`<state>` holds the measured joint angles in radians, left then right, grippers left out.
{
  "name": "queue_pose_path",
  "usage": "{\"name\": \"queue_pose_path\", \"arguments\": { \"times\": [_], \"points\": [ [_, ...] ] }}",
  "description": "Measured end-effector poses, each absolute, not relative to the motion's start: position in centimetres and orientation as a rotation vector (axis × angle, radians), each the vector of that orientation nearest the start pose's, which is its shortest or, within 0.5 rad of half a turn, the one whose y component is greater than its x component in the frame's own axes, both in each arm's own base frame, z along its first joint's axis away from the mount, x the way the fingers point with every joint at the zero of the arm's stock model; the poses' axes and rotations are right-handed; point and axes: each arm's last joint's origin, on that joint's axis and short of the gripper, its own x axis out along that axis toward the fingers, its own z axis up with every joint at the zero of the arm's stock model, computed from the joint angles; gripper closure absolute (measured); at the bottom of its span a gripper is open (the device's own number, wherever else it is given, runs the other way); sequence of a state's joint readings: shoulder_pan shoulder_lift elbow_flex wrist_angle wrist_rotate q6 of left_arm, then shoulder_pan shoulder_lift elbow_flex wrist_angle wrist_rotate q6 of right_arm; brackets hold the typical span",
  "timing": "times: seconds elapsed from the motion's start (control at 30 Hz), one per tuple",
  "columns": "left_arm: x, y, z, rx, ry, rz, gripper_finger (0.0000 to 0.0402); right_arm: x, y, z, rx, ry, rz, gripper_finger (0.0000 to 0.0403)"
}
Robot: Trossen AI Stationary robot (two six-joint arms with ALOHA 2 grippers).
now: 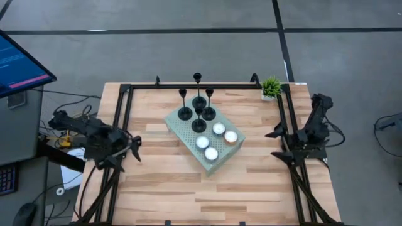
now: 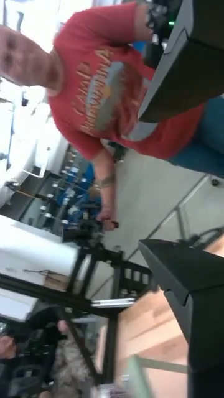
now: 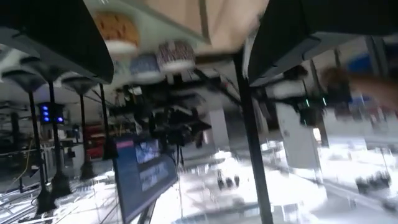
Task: Pick & Place candle stick holders
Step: Return to Home Position
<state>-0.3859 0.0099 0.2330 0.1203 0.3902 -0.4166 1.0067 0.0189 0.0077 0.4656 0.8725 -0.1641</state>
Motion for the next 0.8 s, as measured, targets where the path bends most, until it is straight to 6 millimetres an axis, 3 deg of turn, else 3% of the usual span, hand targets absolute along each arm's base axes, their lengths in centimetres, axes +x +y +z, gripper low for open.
{"name": "queue_pose_path", "arguments": {
  "times": [0.23,0.47,0.8],
  "points": [
    [7.3,-4.1,21.9,-0.376,-0.142,-0.823,0.0079,6.6,5.8,18.9,0.073,-0.173,0.091,0.0042],
    [7.9,-4.7,19.0,-0.382,-0.092,-0.910,0.0079,6.7,5.8,18.3,0.134,-0.124,0.093,0.0042],
    [7.7,-5.0,18.7,-0.307,-0.050,-1.060,0.0079,6.7,5.9,18.2,0.131,-0.121,0.095,0.0042]
  ]
}}
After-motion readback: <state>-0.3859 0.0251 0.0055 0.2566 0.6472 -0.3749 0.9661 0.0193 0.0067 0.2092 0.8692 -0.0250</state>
